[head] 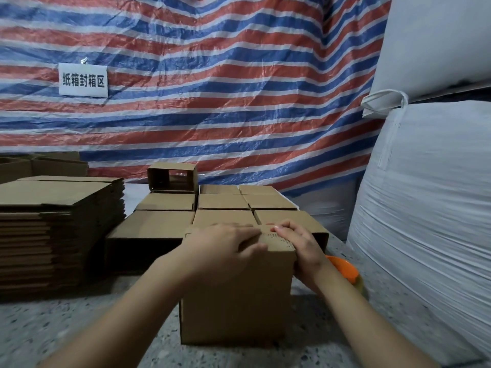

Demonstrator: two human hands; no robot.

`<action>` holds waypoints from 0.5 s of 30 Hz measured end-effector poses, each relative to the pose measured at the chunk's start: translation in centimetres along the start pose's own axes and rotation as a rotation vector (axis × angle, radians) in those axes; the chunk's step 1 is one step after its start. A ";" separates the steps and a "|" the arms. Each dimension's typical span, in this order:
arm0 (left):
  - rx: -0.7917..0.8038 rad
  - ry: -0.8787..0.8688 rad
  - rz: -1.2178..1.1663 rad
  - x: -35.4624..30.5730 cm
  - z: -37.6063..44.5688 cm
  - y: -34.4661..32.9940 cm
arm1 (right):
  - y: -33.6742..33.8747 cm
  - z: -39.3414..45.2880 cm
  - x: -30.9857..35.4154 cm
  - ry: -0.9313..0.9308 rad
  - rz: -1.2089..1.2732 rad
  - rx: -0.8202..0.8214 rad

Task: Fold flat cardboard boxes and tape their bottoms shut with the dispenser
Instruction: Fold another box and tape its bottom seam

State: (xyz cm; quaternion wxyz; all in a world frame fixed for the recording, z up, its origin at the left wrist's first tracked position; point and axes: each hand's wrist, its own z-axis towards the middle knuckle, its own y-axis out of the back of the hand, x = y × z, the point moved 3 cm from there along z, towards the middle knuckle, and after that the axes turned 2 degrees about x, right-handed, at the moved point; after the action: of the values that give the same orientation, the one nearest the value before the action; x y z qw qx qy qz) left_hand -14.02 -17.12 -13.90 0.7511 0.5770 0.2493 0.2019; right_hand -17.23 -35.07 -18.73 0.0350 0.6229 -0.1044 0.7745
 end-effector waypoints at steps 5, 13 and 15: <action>0.017 -0.009 0.045 0.6 0.4 -0.4 | 3.3 1.4 1.5 0.113 -0.354 -0.171; 0.027 -0.019 0.033 0.7 0.6 -0.6 | 10.3 1.5 -2.8 -0.315 -1.681 -0.227; 0.026 -0.026 0.033 0.6 0.5 -0.6 | 11.0 1.4 -4.4 -0.386 -1.699 -0.205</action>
State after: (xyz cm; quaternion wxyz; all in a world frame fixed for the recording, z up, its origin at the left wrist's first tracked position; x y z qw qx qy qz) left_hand -13.29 -17.30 -14.47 0.7433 0.5932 0.2328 0.2034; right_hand -16.97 -45.75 -24.04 0.6377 0.6038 0.3215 0.3541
